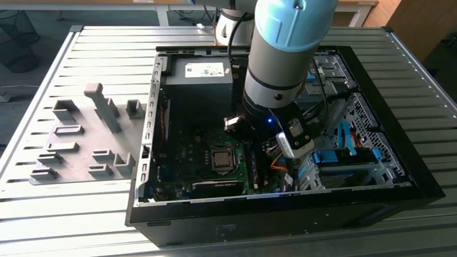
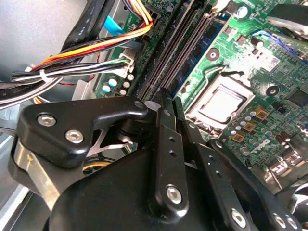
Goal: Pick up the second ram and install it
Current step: 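Insert the second ram into the second slot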
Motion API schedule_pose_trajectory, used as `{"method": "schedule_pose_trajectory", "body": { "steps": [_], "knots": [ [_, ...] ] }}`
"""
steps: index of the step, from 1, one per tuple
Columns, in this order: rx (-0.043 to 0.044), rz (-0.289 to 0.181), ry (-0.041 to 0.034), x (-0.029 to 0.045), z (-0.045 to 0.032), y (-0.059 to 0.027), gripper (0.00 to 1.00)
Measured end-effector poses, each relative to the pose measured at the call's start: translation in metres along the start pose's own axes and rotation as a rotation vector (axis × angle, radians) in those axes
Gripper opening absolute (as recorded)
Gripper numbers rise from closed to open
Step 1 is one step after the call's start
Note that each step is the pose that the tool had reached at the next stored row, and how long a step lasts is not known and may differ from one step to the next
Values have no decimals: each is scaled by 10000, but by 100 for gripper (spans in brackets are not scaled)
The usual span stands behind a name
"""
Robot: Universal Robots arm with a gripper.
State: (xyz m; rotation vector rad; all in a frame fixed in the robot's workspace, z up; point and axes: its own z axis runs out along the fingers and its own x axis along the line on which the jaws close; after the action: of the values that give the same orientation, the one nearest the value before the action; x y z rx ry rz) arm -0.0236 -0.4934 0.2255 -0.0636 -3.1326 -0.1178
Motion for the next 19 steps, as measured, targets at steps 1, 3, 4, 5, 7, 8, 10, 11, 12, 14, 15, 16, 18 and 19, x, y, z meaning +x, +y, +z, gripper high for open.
{"method": "schedule_pose_trajectory", "body": {
  "steps": [1,3,4,5,7,8,10,11,12,14,15,16,18,19],
  "knots": [
    [-1,-1,0,0,2,0,14],
    [-4,0,-1,-1,8,1,14],
    [-5,-1,-1,-1,11,1,14],
    [-7,-1,-1,-1,14,2,14],
    [-8,-1,-1,-1,20,3,14],
    [-9,-1,-1,0,23,3,14],
    [-13,-1,0,0,30,5,14],
    [-14,-1,0,0,32,4,14],
    [-15,0,0,0,34,4,14],
    [-20,-1,0,0,38,5,14],
    [-22,0,0,0,41,5,14],
    [-26,0,0,0,44,6,14],
    [-34,-1,0,0,49,8,14],
    [-35,0,0,0,50,9,14]
  ]
}}
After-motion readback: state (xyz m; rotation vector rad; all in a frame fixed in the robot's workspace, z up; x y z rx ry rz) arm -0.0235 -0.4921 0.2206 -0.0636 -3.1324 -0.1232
